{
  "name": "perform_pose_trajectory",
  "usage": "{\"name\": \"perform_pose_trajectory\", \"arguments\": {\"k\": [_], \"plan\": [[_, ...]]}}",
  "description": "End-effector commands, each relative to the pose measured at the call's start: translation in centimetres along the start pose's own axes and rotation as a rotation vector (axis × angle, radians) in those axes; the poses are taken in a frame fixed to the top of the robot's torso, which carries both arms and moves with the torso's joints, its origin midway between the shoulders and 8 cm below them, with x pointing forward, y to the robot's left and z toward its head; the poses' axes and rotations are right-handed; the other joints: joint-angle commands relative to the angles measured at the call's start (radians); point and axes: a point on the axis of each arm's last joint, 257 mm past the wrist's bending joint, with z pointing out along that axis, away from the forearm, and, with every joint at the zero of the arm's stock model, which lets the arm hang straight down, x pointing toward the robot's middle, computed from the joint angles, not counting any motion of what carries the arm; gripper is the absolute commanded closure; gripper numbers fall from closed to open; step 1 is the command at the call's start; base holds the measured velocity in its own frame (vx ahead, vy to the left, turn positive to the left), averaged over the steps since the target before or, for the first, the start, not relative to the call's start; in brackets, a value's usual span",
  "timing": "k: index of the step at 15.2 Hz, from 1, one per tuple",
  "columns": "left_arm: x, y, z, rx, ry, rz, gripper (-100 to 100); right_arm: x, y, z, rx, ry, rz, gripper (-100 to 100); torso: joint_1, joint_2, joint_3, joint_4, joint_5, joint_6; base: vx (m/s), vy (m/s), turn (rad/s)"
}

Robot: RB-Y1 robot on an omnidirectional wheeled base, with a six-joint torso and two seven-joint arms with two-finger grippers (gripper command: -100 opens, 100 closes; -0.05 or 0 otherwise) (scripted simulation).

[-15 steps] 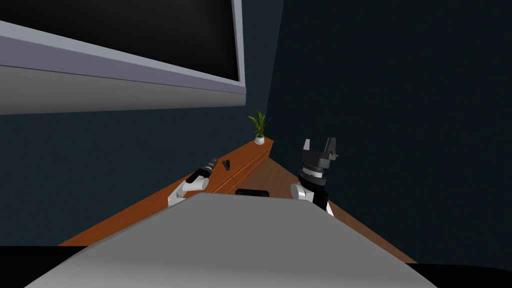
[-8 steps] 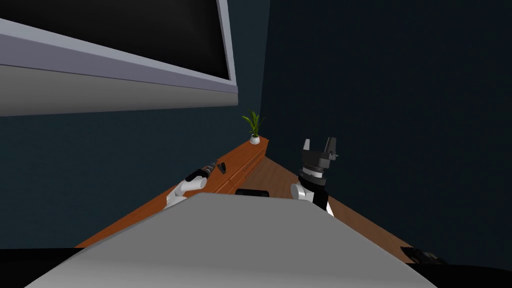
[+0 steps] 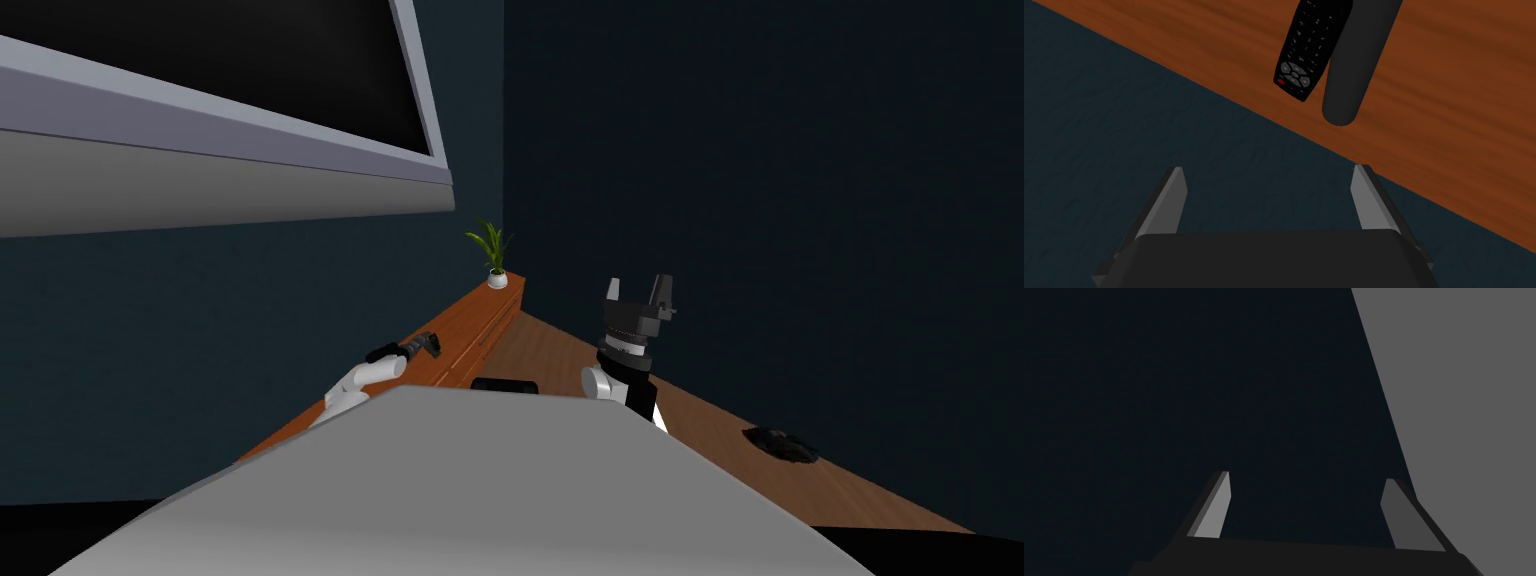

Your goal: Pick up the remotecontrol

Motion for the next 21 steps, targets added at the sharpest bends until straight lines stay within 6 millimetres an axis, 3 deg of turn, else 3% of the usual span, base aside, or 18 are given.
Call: {"name": "perform_pose_trajectory", "arguments": {"k": [1,3,4,8,10,13,21], "plan": [[0.4,2.0,0.3,-0.051,0.025,0.003,-100,0.0,0.0,0.0,0.000,0.000,0.000,0,0.000,0.000,0.000,0.000,0.000,0.000,0.013,0.025,-0.058],[0.6,4.5,0.5,-0.117,0.061,0.009,-100,0.0,0.0,0.0,0.000,0.000,0.000,0,0.000,0.000,0.000,0.000,0.000,0.000,0.017,0.021,-0.232],[0.6,4.5,0.5,-0.118,0.061,0.009,-100,0.0,0.0,0.0,0.000,0.000,0.000,0,0.000,0.000,0.000,0.000,0.000,0.000,0.013,0.021,-0.119],[1.1,9.1,0.3,-0.239,0.136,0.013,-100,0.0,0.0,0.0,0.000,0.000,0.000,0,0.000,0.000,0.000,0.000,0.000,0.001,0.020,0.027,-0.284],[1.0,9.9,0.1,-0.268,0.167,0.020,-100,0.0,0.0,0.0,0.000,0.000,0.000,0,0.000,0.000,0.000,0.000,0.000,-0.001,0.012,0.034,-0.136],[1.6,13.1,-0.5,-0.345,0.215,0.008,-100,0.0,0.0,0.0,0.000,0.000,0.000,0,0.001,0.000,0.000,0.000,0.000,0.000,0.013,0.039,-0.296],[2.6,17.7,-2.3,-0.469,0.329,-0.014,-100,0.0,0.0,0.0,0.000,0.000,0.000,0,0.001,0.000,0.000,0.000,0.000,0.000,0.012,0.037,-0.193]]}}
